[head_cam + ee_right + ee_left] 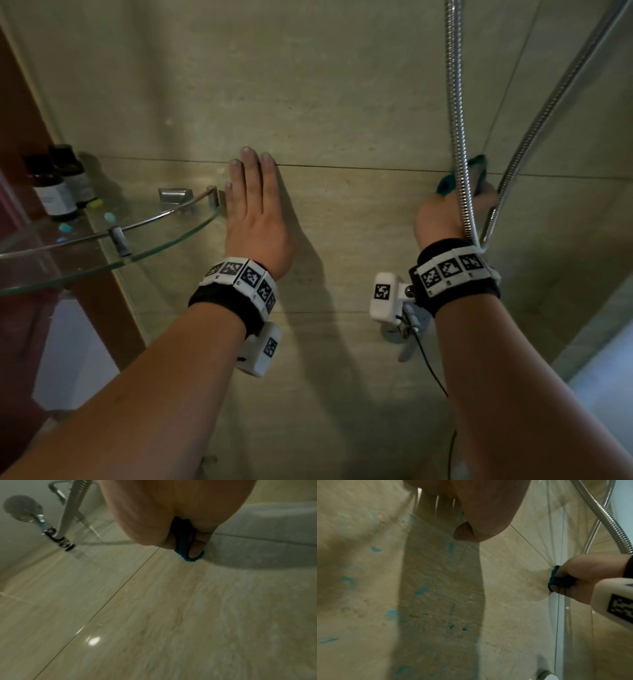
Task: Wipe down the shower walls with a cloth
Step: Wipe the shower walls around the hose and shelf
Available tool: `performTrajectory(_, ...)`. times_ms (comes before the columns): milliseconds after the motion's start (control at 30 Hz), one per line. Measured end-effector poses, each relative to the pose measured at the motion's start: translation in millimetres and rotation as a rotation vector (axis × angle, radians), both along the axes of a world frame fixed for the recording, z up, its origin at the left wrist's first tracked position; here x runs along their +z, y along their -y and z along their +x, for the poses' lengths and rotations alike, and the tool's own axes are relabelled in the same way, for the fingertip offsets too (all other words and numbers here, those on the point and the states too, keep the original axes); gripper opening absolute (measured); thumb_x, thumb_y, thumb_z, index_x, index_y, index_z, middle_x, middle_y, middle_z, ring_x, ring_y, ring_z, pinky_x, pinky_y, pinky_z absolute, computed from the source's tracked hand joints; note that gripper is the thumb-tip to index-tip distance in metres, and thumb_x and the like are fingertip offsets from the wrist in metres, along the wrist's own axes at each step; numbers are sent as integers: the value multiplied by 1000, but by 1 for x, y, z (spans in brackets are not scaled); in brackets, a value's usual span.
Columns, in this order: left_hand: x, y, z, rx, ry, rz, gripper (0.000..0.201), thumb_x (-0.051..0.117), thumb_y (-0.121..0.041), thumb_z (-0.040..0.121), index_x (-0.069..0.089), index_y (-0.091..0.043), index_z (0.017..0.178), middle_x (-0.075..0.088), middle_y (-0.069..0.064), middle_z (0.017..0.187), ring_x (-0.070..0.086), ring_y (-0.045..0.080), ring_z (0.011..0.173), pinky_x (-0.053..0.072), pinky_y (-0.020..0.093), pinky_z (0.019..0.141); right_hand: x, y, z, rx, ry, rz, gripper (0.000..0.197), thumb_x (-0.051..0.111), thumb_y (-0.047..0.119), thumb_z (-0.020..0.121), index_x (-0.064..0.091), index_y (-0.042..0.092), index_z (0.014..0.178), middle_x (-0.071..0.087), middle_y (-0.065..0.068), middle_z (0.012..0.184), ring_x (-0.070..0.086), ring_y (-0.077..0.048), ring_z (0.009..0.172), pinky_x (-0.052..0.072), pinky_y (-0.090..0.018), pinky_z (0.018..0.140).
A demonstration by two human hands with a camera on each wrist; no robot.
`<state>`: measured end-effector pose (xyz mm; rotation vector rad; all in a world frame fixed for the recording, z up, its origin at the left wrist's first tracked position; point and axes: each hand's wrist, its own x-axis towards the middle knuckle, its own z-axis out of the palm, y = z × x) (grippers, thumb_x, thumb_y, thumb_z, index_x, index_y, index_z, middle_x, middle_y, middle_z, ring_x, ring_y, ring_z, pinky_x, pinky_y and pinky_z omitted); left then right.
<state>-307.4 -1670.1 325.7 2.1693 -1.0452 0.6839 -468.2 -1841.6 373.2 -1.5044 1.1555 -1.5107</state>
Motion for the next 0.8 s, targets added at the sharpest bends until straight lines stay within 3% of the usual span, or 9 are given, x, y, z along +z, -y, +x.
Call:
performTrajectory(133,0,-1,0,-2,-5,9,112,52,11,79,-19,-13,163,-28,11,170,-24,33,157,-9,49,128,1,21,-15,189,-158,165,51,32,21,107,28,8,157,27,-20,163,36,-32,144,28,-31,106)
performTrajectory(233,1,-2,0,0,-4,27,114,52,12,78,-21,-13,162,-29,11,169,-25,33,156,-10,49,128,9,10,-15,281,-100,294,33,23,13,111,36,19,141,35,-25,158,37,-35,144,28,-32,105)
performTrajectory(300,2,-3,0,3,-4,41,113,52,11,79,-21,-13,162,-30,11,169,-26,33,156,-10,49,128,8,3,-9,304,11,303,27,26,9,110,43,1,130,43,-28,145,40,-40,141,29,-34,106)
performTrajectory(367,4,-5,-2,-6,-17,56,111,52,8,81,-20,-12,162,-30,11,169,-27,33,156,-11,48,128,-4,-10,-3,332,17,188,34,34,9,108,41,-7,138,45,-26,141,45,-40,136,36,-35,107)
performTrajectory(467,9,-12,-3,-26,-46,84,108,54,3,85,-19,-13,163,-31,9,169,-27,31,156,-11,43,128,-24,-26,2,271,-38,-89,50,53,28,101,41,18,149,51,-2,139,56,0,114,49,-17,98)
performTrajectory(567,8,-25,-6,-86,-58,86,106,53,6,86,-12,-16,166,-27,5,171,-22,26,158,-3,41,130,-49,-36,-2,397,-243,-187,57,57,13,102,38,26,154,39,16,129,39,34,98,37,5,90)
performTrajectory(600,5,-31,-9,-111,-72,80,104,53,7,86,-10,-16,166,-25,2,172,-19,23,159,1,40,131,-57,-38,-2,438,-266,-204,63,56,9,101,34,27,157,35,11,136,40,30,105,37,3,95)
performTrajectory(700,-17,-50,-13,-130,-110,66,100,52,4,89,-5,-20,167,-16,-8,173,-11,11,160,-1,19,124,-65,-47,-2,441,-254,-272,67,58,3,98,38,33,155,38,0,147,46,-4,127,43,-27,113)
performTrajectory(800,-46,-68,-14,-97,-167,43,93,55,-3,92,4,-20,168,-3,-7,175,0,10,160,10,25,127,-70,-45,5,410,-234,-266,51,61,7,97,52,28,144,42,1,140,50,-5,119,44,-25,111)
